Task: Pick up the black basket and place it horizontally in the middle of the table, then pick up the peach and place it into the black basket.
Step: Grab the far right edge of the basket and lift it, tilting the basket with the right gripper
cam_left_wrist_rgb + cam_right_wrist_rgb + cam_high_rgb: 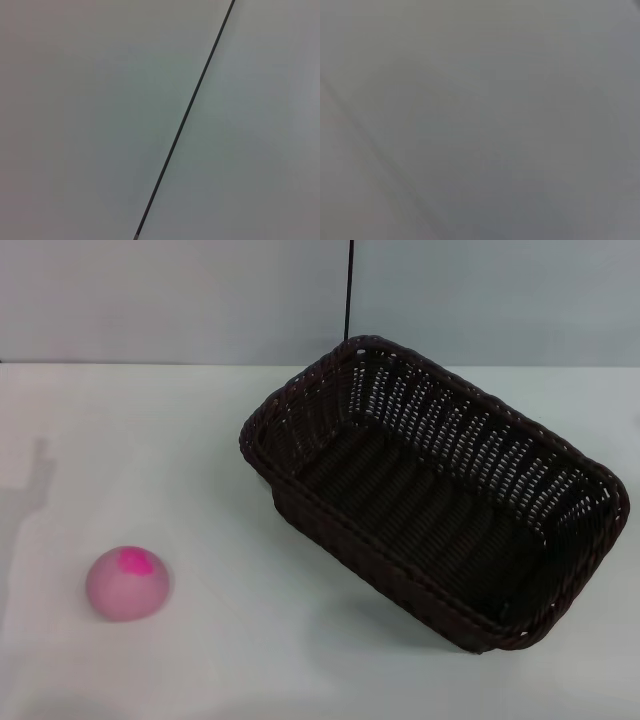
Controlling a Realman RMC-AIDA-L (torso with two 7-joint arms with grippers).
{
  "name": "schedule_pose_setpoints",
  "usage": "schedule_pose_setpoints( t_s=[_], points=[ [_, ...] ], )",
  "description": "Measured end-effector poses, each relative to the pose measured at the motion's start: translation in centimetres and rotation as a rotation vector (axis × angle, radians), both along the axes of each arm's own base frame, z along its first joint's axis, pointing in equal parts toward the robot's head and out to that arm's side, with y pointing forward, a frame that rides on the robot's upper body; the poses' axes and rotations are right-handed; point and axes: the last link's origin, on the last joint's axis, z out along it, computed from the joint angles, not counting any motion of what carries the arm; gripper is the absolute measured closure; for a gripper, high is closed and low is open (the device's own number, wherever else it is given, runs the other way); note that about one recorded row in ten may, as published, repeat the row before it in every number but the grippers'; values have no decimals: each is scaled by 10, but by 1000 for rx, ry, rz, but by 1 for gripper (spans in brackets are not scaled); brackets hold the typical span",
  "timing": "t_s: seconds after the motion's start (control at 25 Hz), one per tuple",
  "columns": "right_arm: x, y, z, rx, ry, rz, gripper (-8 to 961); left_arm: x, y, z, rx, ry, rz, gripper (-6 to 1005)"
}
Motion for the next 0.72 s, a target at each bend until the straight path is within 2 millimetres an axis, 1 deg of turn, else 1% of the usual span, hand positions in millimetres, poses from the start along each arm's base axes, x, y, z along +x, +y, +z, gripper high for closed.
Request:
schedule_pose_setpoints(
  t_s=[0.12,0.16,0.28,0.32,0.36,0.48,0.52,0.56,0.68,0.72],
  points=[
    [-24,7,16,-131,-74,26,468,0,0,0,0,0,2,190],
    [-24,7,16,-131,-74,26,467,0,0,0,0,0,2,190],
    [-42,15,22,-219,-143,29,466,-1,-1,0,-1,-1,4,190],
    [-50,20,21,-272,-169,19,465,-1,-1,0,-1,-1,5,190],
    [-50,20,21,-272,-169,19,447,-1,-1,0,-1,-2,6,189],
    [-64,29,16,-368,-205,15,393,-1,-1,0,-1,-4,7,189],
    [-74,36,13,-434,-232,5,375,-2,-2,0,-1,-4,7,189],
    [-74,36,13,-434,-232,5,356,-2,-2,0,-1,-4,7,189],
    [-84,49,12,-516,-282,-55,302,-2,-1,0,-2,-4,9,190],
    [-89,56,12,-563,-325,-97,284,-2,-1,-1,-4,-5,12,190]
  ],
)
